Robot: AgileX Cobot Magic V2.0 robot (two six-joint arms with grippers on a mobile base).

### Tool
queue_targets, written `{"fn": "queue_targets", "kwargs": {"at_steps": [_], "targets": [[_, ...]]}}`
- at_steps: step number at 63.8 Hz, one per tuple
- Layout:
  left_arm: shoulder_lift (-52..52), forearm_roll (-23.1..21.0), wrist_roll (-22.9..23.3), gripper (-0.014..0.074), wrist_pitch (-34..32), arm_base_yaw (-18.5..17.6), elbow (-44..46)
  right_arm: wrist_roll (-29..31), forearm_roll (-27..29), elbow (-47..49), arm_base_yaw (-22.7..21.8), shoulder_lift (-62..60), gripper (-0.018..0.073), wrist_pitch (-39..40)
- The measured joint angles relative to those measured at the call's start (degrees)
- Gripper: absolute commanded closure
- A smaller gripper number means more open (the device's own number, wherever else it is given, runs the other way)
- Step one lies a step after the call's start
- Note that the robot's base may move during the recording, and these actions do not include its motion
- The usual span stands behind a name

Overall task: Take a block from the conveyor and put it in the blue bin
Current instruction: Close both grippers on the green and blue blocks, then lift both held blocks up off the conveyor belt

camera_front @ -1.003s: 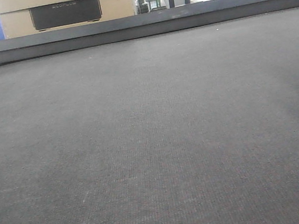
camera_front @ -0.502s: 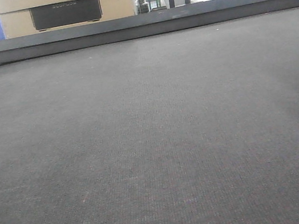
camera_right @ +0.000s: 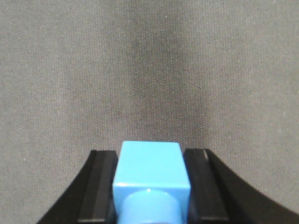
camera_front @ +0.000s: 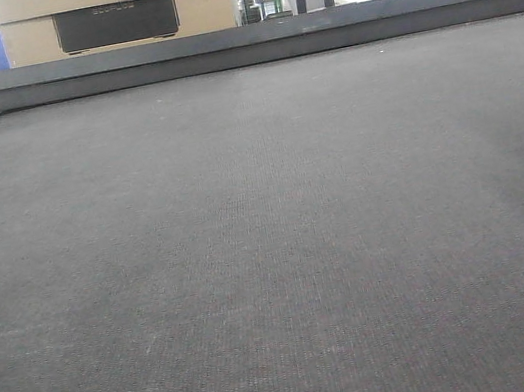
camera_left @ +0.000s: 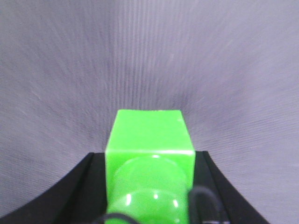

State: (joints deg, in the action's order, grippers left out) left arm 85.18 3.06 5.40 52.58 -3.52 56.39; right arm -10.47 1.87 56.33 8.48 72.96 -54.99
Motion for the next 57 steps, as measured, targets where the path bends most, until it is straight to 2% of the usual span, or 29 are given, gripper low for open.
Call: {"fn": "queue_targets", "kwargs": {"at_steps": [8, 20, 30, 41, 49, 57], "targets": [[-4.63, 0.00, -1.14, 0.0707, -3.83, -2.11, 0.00, 2.26, 0.00, 0.00, 0.10, 0.00, 0.0721, 2.53], [-13.87, -1.14, -1.49, 0.0707, -13.77, -7.70, -1.14, 6.87, 1.62, -0.41, 0.29, -0.71, 0.0721, 8.22], [-22.73, -3.90, -1.71, 0.0707, -26.21, -11.97, -6.27, 10.10, 4.96, -4.57, 0.29, -5.15, 0.0721, 17.85], [-32.76, -4.94, -1.71, 0.0707, -37.69, -12.90, -14.91, 12.26, 5.52, -13.44, 0.29, -12.54, 0.0721, 30.57], [-39.68, -4.70, -1.71, 0.0707, -40.71, -12.90, -20.90, 12.61, 5.63, -19.14, 0.56, -18.21, 0.0721, 39.04], [-45.83, -2.55, -1.71, 0.0707, -41.18, -12.90, -25.32, 12.98, 5.00, -24.25, 1.53, -24.70, 0.0721, 46.49]]}}
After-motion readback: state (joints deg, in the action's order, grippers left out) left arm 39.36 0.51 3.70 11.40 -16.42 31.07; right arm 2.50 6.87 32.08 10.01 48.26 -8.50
